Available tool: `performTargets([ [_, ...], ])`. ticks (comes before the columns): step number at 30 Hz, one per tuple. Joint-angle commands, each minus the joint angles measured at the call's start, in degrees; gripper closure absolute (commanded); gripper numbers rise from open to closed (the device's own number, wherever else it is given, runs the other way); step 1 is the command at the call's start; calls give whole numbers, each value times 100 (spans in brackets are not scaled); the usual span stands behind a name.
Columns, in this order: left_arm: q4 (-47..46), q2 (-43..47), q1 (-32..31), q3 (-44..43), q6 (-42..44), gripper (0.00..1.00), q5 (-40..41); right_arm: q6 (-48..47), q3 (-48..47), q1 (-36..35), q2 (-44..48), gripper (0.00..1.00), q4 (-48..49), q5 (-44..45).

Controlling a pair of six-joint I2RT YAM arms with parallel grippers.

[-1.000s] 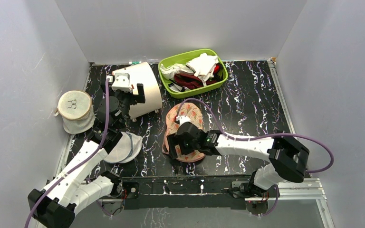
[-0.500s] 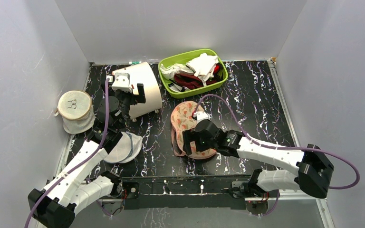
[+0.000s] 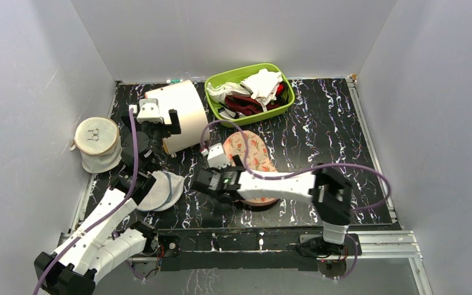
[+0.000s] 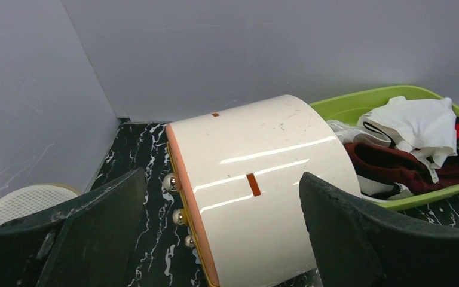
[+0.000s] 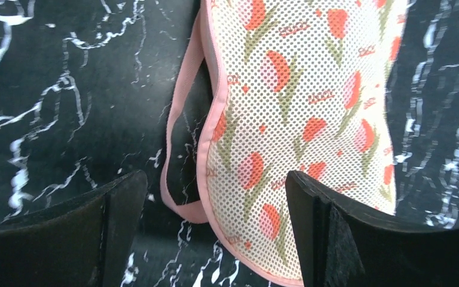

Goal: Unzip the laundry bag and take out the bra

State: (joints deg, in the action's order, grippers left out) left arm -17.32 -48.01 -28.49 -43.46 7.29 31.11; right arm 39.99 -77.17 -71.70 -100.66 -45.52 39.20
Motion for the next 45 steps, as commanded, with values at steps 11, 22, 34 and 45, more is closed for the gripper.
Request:
performTargets([
  [11,-573,231,23,127,312,2,468,376,-750,-683,-1494,46,-1810,1844],
  [22,-542,136,19,115,264,2,411,-273,-709,-704,-1695,59,-1156,1383],
  [34,-479,73,15,97,241,2,343,-236,-764,-793,-1632,83,-1183,1424],
  [45,-457,29,21,87,217,2,302,-127,-719,-810,-1043,100,-1239,1394],
])
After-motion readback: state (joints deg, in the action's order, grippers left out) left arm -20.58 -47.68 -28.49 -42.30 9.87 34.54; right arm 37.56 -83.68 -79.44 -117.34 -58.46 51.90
